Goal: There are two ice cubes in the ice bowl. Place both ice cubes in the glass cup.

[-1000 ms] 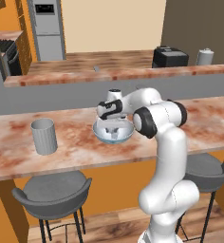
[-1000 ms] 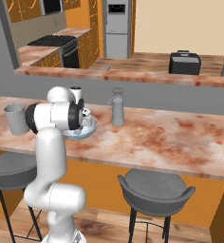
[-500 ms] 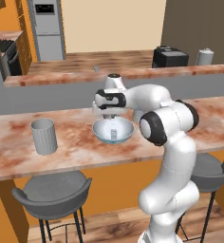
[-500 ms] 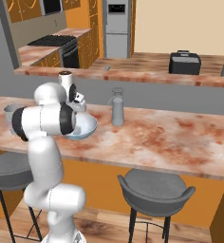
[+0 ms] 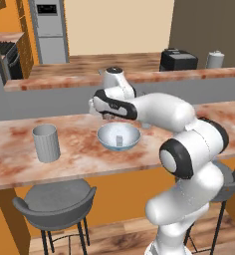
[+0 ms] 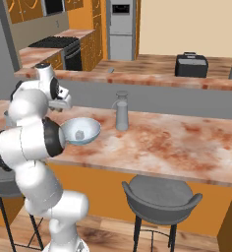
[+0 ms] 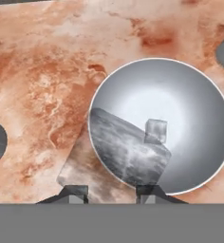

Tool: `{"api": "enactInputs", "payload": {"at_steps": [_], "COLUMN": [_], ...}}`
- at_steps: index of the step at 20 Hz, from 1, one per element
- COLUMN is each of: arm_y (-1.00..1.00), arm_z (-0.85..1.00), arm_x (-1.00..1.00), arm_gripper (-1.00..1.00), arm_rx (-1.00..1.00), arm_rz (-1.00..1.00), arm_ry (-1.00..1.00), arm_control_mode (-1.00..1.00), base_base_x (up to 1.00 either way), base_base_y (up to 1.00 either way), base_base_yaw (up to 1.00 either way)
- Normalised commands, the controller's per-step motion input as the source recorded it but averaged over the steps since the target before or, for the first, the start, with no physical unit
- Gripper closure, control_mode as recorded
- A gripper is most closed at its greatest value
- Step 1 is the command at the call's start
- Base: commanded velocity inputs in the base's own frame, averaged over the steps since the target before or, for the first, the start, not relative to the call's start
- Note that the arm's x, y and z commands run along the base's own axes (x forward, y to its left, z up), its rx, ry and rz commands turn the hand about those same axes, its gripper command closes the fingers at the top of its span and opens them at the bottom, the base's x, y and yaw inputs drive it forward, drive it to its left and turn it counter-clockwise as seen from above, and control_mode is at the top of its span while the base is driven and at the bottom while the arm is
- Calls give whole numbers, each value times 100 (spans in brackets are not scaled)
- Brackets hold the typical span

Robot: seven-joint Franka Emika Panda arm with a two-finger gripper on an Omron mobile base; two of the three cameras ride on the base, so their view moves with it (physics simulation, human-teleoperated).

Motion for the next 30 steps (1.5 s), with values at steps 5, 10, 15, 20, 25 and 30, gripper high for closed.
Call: {"api": "enactInputs", "payload": {"at_steps": [5, 10, 15, 20, 25, 30], "arm_y": [10, 46, 71, 74, 76, 44], "arm_z": [10, 58, 78, 70, 13, -26], "arm_x": [-62, -3, 12, 13, 4, -2], "arm_gripper": [100, 100, 100, 100, 100, 100], "arm_rx": [0, 0, 0, 0, 0, 0], "arm_rz": [1, 0, 0, 0, 0, 0], "arm_ry": [-23, -11, 2, 13, 19, 8], "arm_control_mode": [-100, -100, -100, -100, -100, -100], "base_base_x": [0, 0, 0, 0, 0, 0], "base_base_y": [0, 0, 0, 0, 0, 0], "base_base_yaw": [0, 0, 0, 0, 0, 0]}}
